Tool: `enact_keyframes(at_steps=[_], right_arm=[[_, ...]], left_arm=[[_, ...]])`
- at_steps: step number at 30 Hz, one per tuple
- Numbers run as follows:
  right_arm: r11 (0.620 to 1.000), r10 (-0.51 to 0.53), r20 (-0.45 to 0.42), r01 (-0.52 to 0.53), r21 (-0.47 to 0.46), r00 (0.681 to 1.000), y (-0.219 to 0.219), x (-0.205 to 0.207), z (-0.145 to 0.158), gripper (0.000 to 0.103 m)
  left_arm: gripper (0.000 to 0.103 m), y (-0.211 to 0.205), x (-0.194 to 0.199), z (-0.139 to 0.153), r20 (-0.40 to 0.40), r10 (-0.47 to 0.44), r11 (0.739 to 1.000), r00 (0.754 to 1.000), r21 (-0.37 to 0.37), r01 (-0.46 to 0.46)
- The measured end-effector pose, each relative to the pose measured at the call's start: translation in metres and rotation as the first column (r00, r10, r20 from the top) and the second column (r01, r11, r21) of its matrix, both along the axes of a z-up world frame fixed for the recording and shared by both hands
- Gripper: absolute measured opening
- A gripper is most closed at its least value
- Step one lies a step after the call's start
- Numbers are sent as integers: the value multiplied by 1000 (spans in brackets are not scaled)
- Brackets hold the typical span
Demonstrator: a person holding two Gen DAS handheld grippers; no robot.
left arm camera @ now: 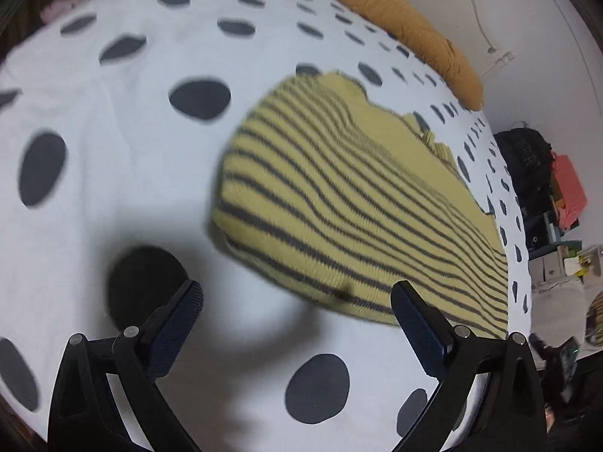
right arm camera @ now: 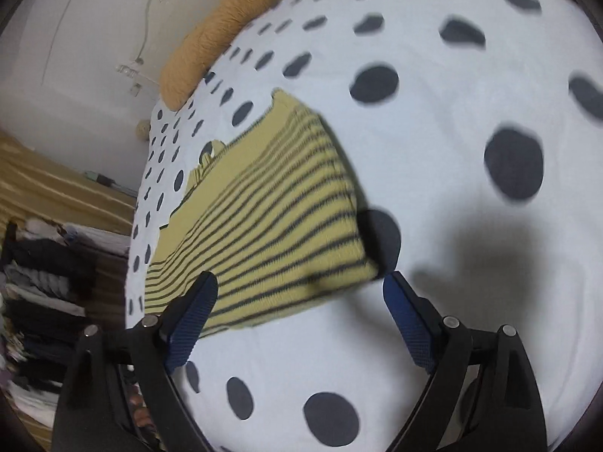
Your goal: Fold large clothes
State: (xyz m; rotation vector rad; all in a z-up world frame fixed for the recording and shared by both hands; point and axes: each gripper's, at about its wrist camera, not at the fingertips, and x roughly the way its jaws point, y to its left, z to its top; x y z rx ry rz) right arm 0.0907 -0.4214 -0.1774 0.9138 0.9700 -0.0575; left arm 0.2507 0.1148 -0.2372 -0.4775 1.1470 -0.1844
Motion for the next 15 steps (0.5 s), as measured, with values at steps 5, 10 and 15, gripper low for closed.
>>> enact_keyframes(at_steps=[5, 10, 15], right_arm=[[988, -50, -46, 56, 142, 998, 13, 15, -51, 89], [969, -114, 22, 106, 222, 993, 12, 44, -69, 87], [976, -86, 60, 73, 203, 994, 9, 70, -76, 39]], left_arm=[[100, -7, 24, -34, -41, 51, 997, 998, -51, -53], [100, -3, 57, -35, 14, 85, 994, 996, -66, -84], [77, -7, 81, -40, 4, 123, 992, 992, -8, -123]])
